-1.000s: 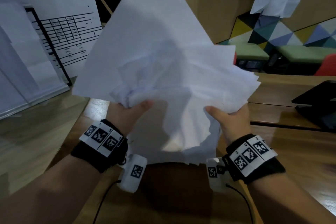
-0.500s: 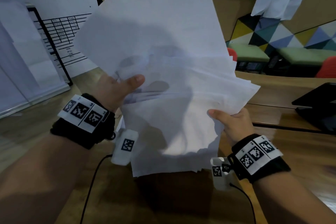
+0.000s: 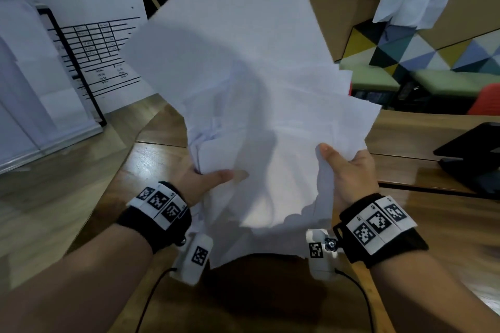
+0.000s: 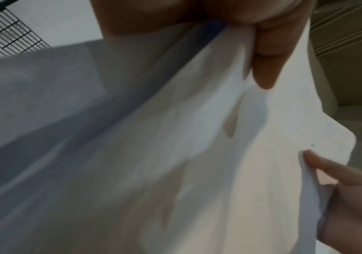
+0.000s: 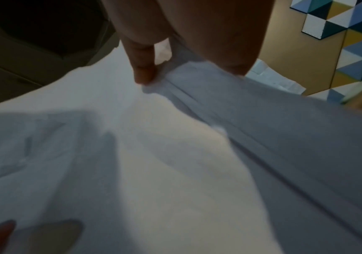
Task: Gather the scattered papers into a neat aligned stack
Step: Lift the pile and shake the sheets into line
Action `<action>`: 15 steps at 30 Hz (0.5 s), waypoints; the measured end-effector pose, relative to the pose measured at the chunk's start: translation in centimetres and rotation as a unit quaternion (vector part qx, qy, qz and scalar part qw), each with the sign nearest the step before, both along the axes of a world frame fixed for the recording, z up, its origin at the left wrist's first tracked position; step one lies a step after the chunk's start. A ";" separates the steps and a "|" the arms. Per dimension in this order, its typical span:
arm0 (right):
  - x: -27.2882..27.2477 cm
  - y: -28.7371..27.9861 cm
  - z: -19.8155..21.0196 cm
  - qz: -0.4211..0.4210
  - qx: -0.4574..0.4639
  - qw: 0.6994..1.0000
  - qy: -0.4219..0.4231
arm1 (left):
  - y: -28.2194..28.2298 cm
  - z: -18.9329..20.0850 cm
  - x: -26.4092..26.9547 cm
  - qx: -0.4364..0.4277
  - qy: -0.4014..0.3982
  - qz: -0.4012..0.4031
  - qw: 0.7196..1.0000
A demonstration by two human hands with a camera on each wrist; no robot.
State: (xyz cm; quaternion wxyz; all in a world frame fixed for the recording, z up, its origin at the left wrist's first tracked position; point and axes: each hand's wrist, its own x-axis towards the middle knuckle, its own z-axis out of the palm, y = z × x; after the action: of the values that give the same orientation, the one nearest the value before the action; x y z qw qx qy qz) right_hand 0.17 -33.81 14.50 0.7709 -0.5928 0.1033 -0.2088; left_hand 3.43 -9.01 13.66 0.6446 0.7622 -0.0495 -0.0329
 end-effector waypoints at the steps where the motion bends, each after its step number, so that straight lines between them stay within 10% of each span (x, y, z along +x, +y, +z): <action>1: 0.1 0.1 -0.1 -0.009 0.035 0.999 -0.002 | -0.3 -0.2 -0.1 0.020 0.014 0.010 1.000; 5: 0.5 0.1 -0.3 -0.027 0.172 0.985 -0.007 | -0.2 -1.0 0.2 0.024 0.052 0.047 0.997; 15: 0.0 -1.1 -2.6 -0.094 0.150 0.983 0.047 | 0.6 -2.3 0.7 0.017 0.045 0.055 0.997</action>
State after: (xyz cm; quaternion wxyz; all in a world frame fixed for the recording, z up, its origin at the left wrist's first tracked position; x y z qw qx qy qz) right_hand 0.14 -34.92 11.89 0.8222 -0.4672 0.2253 -0.2345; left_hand 4.10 -8.45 11.36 0.6343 0.7722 0.0219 -0.0320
